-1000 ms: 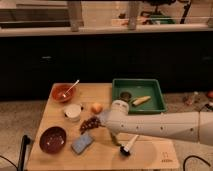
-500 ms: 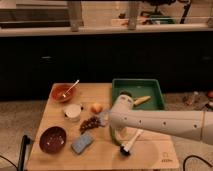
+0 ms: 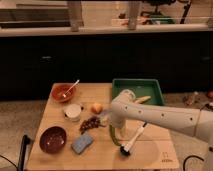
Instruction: Place pepper in purple bowl
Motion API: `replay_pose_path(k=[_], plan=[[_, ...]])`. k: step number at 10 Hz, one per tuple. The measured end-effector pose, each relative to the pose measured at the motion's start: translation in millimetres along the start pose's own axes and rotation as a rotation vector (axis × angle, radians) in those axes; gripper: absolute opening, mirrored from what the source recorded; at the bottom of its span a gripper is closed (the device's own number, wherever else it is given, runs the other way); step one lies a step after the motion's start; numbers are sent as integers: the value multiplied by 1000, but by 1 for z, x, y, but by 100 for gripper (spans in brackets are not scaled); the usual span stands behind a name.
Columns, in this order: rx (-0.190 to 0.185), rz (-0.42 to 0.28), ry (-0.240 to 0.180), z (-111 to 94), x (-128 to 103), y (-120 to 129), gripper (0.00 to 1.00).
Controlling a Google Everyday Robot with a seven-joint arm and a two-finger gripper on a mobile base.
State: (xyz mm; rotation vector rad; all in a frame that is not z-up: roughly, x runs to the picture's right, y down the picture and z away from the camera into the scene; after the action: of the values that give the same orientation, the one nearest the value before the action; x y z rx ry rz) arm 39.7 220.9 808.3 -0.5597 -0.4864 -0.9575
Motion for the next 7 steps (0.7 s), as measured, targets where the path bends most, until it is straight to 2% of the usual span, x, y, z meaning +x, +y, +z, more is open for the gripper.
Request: replay_pose_path(k=[3, 6, 7], plan=[[-36, -37, -24, 13, -5, 0, 80], [-52, -42, -65, 28, -4, 3, 80], [-53, -39, -73, 30, -3, 4, 76]])
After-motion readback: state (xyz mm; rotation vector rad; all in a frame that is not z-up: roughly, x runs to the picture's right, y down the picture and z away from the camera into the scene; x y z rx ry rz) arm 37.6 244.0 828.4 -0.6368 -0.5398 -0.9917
